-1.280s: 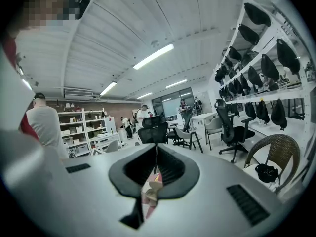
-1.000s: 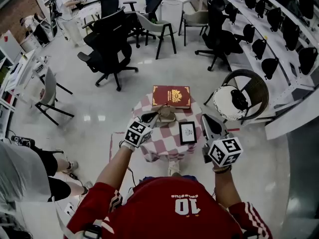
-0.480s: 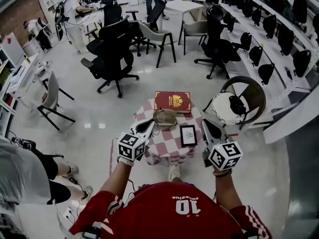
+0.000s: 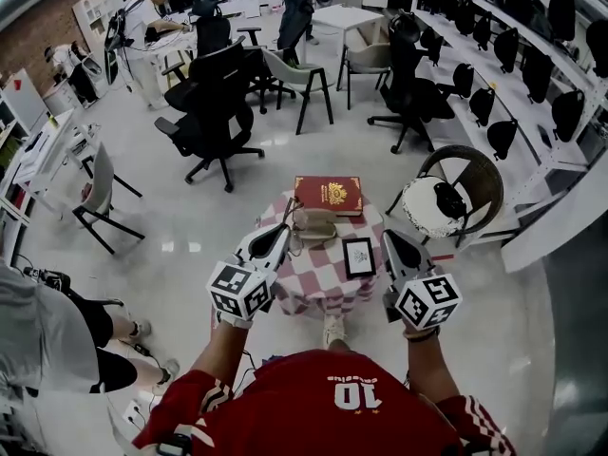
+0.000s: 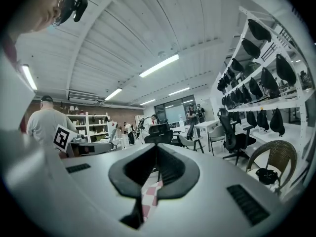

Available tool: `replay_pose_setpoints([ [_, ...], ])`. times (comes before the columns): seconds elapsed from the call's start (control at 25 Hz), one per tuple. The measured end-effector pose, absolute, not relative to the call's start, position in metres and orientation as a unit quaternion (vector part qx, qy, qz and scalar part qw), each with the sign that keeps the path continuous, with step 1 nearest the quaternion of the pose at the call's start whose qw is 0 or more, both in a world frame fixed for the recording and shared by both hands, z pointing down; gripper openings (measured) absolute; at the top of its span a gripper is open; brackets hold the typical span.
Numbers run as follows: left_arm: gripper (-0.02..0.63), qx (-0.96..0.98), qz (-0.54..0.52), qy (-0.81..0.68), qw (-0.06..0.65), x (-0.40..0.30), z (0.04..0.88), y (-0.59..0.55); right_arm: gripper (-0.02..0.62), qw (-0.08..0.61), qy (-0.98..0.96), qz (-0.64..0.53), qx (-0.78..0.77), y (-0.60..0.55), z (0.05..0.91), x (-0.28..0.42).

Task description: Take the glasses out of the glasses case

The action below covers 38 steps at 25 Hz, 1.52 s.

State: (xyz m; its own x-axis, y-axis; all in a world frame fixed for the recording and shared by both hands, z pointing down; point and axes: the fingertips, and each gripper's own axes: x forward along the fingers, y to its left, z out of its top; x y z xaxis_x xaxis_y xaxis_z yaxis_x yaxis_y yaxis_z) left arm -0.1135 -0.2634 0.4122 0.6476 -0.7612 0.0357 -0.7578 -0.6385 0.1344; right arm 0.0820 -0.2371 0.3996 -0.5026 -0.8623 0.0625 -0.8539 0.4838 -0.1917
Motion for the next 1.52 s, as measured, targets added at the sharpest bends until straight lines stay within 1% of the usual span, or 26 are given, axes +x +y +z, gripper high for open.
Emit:
replay_pose_setpoints([
  [0.48,0.020,0.884,-0.045,-0.462,0.049,-0.147,0.393,-0.254,0.021,0.045,0.861,-0.079,-0.500,-0.230,0.385,0.072],
  [0.72,0.020,0.876,-0.047,-0.479,0.035,-0.157,0.385,-0.258,0.021,0.043,0.855,-0.067,-0.513,-0.233,0.381,0.078],
  [1.52,0.020,0.877,-0.045,-0.477,0.039,-0.147,0.389,-0.258,0.017,0.045,0.843,-0.069,-0.531,-0.232,0.383,0.095],
])
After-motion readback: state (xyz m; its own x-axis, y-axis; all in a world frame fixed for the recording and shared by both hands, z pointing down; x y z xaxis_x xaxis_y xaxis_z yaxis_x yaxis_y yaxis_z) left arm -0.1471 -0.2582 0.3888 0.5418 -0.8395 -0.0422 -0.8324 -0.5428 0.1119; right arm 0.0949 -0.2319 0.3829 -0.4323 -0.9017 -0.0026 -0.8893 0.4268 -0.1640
